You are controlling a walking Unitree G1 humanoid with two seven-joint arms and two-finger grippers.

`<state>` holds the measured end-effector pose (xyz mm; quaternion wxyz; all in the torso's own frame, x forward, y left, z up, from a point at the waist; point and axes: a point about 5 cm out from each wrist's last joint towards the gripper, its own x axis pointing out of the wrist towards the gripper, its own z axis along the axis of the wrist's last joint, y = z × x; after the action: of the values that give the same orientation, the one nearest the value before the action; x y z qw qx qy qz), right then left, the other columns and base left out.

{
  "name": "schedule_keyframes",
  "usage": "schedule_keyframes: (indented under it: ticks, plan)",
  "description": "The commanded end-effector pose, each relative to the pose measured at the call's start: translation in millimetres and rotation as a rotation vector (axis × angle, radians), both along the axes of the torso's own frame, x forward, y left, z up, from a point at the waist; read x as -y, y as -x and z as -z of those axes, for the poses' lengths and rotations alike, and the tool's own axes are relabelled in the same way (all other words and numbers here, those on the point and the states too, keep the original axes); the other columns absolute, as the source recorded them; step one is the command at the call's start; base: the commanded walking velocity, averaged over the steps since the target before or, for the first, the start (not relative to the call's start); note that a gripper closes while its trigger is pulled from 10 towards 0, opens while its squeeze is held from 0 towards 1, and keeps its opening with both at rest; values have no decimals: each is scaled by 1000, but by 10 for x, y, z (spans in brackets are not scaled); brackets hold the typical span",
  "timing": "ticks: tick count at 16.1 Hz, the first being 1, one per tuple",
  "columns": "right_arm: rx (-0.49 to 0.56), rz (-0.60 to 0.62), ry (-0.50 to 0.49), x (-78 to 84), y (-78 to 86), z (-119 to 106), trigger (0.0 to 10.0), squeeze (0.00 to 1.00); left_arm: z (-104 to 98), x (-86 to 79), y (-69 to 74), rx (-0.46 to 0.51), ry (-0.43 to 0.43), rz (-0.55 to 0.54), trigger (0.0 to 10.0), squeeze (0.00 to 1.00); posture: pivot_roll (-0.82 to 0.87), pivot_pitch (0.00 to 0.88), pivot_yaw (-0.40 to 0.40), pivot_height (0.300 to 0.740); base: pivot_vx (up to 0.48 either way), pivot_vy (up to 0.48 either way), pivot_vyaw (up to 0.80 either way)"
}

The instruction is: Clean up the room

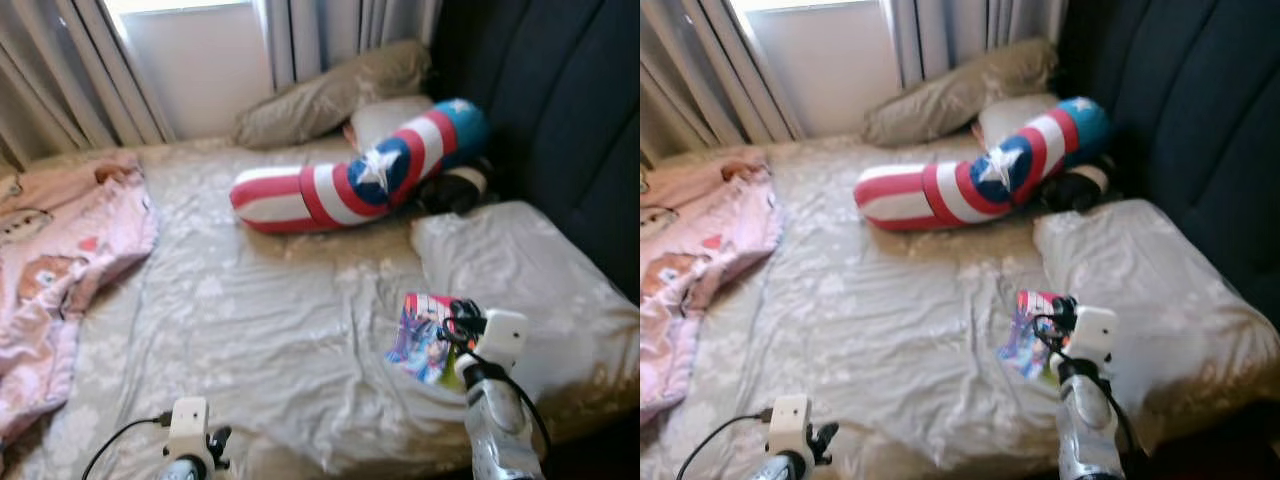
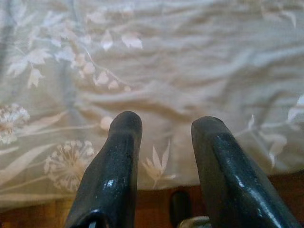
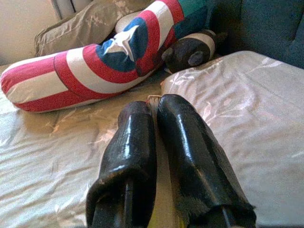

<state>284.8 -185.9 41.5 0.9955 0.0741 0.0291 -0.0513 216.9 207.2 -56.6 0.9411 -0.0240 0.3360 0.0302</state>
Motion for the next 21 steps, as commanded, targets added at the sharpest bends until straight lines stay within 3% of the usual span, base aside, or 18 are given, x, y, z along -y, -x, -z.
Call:
schedule_keyframes:
  ticks: [1,6,15,18,19,20,21]
  plan:
    - [48,-6,3,-19,-52,-97,10000,0,6,-33,14,-11,-7,-8,10000,0,1,0,40,740,274,0,0]
    - [42,-7,1,-10,-45,-87,10000,0,14,-24,23,-14,-7,-9,10000,0,0,0,39,740,282,0,0]
    - [22,-17,-35,-52,-28,-36,10000,0,29,-8,47,-18,5,2,10000,0,-3,0,45,740,0,0,0]
    - [29,-24,-37,-70,-39,-49,10000,0,-120,-3,-139,99,8,8,10000,0,-17,0,50,740,0,0,0]
    - [36,-35,-40,-78,-53,-58,10000,0,-415,69,-466,293,23,22,10000,0,-11,0,54,740,0,0,0]
    - [37,-38,-40,-81,-56,-58,10000,0,-479,85,-528,331,27,22,10000,0,-11,0,54,740,0,0,0]
    - [40,-45,-50,-106,-66,-59,10000,0,-656,146,-677,435,-4,52,10000,0,-14,0,57,740,0,0,0]
